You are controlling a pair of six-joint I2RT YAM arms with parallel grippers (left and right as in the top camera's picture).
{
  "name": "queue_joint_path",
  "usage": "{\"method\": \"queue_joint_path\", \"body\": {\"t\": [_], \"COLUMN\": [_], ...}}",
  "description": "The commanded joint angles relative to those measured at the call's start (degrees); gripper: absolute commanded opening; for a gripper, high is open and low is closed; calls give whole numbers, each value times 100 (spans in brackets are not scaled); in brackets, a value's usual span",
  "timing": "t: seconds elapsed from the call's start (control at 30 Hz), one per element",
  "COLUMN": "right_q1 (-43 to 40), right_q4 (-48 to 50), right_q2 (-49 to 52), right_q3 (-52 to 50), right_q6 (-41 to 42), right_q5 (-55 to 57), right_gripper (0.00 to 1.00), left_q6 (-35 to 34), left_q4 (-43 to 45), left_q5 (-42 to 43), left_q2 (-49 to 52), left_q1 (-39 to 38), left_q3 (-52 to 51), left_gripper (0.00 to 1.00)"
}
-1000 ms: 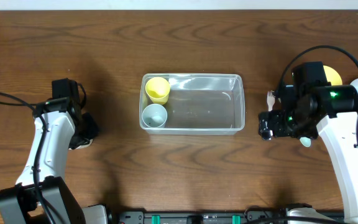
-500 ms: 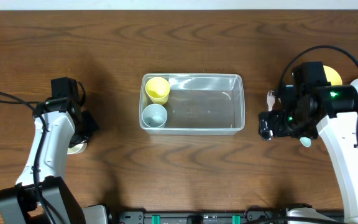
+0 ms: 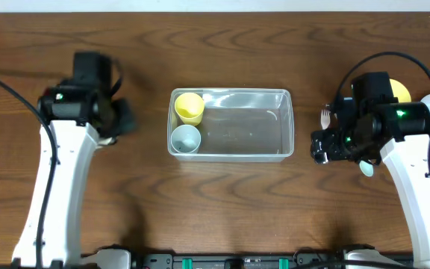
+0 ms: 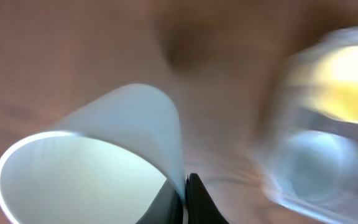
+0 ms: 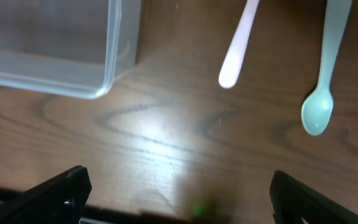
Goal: Pack container
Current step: 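Place the white cup into the container beside the yellow cup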
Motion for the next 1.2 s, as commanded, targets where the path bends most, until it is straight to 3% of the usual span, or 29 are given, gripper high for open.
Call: {"method": "queue_joint_path", "body": {"t": [0.0,0.2,0.57,0.87,1.17], "right_q1": [4,-476,-1327,-1327,-1325], "right_q4": [157,334,356,313,275], "right_q2": [-114,-643,-1888,-1762,-1563], "right_q3": [101,101,101,96,94], "right_q6": [424,1388,1325,1283,1283], "right_q5": [317,1045,1064,1060,1058], "right_gripper": [94,96,99,99,99], "left_q6": [286,557,1368,2109,2299], "left_q4": [-326,-321,361,531,595], "left_q5": [46,90,634,632,739], "left_q2": [-37,363,1644,2055,2304], "left_q1": [-730,-1799,-2424,-2802,-2848], "left_q3": [914,1648,1685,1683,1683], "left_gripper": [6,6,6,6,6]}}
